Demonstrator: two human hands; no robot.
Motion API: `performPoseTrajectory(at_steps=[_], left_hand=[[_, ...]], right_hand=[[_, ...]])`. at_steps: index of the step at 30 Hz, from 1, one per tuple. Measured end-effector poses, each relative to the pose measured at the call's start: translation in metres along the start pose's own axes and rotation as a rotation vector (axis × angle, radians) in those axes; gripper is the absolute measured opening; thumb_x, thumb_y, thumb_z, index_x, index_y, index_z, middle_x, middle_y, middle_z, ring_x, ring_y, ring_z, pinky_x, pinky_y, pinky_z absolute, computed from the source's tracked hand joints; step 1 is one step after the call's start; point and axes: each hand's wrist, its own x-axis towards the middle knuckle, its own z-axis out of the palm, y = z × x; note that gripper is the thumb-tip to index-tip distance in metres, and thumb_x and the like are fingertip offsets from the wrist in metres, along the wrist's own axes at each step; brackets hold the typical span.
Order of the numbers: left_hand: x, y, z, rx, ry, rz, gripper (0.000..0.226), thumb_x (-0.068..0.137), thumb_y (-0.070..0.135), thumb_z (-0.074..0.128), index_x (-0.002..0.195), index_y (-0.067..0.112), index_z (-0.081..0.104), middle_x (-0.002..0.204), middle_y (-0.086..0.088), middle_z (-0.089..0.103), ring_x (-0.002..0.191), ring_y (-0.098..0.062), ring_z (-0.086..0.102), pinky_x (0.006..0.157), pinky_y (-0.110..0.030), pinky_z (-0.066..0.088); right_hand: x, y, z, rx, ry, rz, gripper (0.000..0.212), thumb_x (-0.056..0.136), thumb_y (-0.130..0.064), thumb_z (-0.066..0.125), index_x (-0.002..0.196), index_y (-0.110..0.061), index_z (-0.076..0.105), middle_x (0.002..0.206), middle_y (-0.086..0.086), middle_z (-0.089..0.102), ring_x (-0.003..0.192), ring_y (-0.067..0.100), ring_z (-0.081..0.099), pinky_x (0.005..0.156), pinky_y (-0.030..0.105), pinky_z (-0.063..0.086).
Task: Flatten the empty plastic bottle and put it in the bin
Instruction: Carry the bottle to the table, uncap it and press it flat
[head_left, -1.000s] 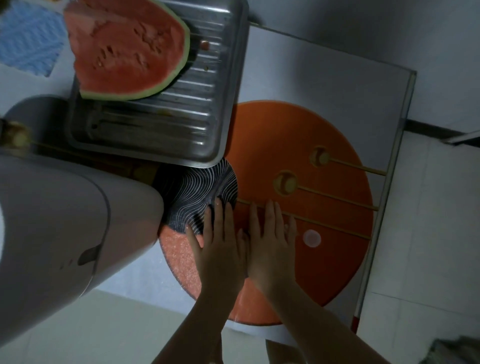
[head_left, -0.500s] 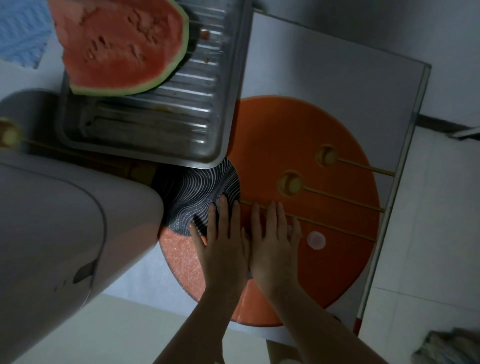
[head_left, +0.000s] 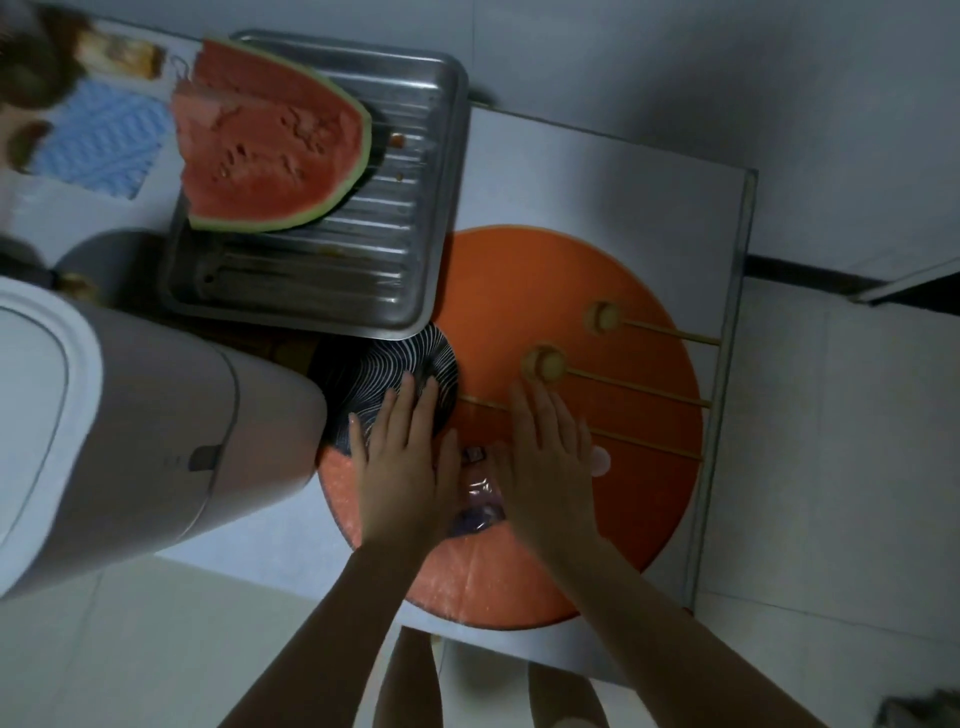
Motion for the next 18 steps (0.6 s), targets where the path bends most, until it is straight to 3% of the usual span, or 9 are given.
performPoseTrajectory(at_steps=[3, 5, 8, 11, 15, 18], left_hand=[[-0.010, -0.001, 0.002, 0.011, -0.073, 0.084, 0.070, 0.086, 0.058, 0.029, 0.146, 0.027, 0.013, 0.155, 0.001, 0.017, 0.143, -0.017, 0.014, 0.114, -0.044, -0.002], [-0.020, 0.004, 0.009, 0.050, -0.136, 0.153, 0.086, 0.078, 0.064, 0.044, 0.146, 0.029, 0.004, 0.155, 0.004, 0.010, 0.143, -0.016, 0.007, 0.113, -0.046, -0.002], [-0.032, 0.012, 0.021, 0.115, -0.202, 0.202, 0.096, 0.070, 0.062, 0.057, 0.147, 0.028, 0.011, 0.156, -0.001, 0.016, 0.142, -0.021, 0.014, 0.113, -0.048, 0.000], [-0.035, 0.011, 0.030, 0.139, -0.238, 0.168, 0.097, 0.069, 0.054, 0.066, 0.146, 0.031, 0.011, 0.157, -0.002, 0.018, 0.144, -0.023, 0.014, 0.113, -0.045, -0.004], [-0.034, 0.005, 0.031, 0.128, -0.248, 0.164, 0.099, 0.066, 0.051, 0.073, 0.144, 0.035, 0.016, 0.152, 0.000, 0.030, 0.141, -0.023, 0.022, 0.113, -0.041, -0.004], [-0.034, 0.001, 0.026, 0.101, -0.243, 0.164, 0.097, 0.063, 0.048, 0.077, 0.143, 0.035, 0.023, 0.148, 0.000, 0.038, 0.137, -0.023, 0.031, 0.114, -0.043, 0.008]], right_hand=[[-0.009, 0.030, -0.014, 0.098, 0.081, 0.061, 0.058, 0.090, -0.021, 0.054, 0.142, -0.009, 0.031, 0.145, 0.018, 0.042, 0.133, 0.035, 0.039, 0.109, 0.048, 0.034], [-0.016, 0.051, -0.019, 0.125, 0.106, 0.106, 0.055, 0.088, -0.011, 0.057, 0.139, -0.004, 0.036, 0.138, 0.022, 0.048, 0.126, 0.039, 0.045, 0.103, 0.048, 0.038], [-0.023, 0.073, -0.020, 0.116, 0.035, 0.136, 0.058, 0.084, -0.002, 0.058, 0.138, -0.003, 0.037, 0.136, 0.023, 0.050, 0.122, 0.042, 0.046, 0.098, 0.049, 0.041], [-0.023, 0.084, -0.016, 0.098, -0.024, 0.049, 0.060, 0.078, -0.001, 0.065, 0.135, -0.005, 0.044, 0.127, 0.023, 0.055, 0.114, 0.043, 0.050, 0.092, 0.050, 0.046], [-0.019, 0.086, -0.010, 0.111, 0.029, -0.004, 0.037, 0.077, 0.000, 0.068, 0.113, -0.003, 0.061, 0.106, 0.023, 0.060, 0.093, 0.040, 0.056, 0.077, 0.044, 0.050], [-0.018, 0.085, -0.009, 0.116, 0.056, -0.016, 0.021, 0.079, 0.001, 0.066, 0.099, -0.002, 0.064, 0.097, 0.020, 0.060, 0.086, 0.037, 0.056, 0.072, 0.040, 0.049]])
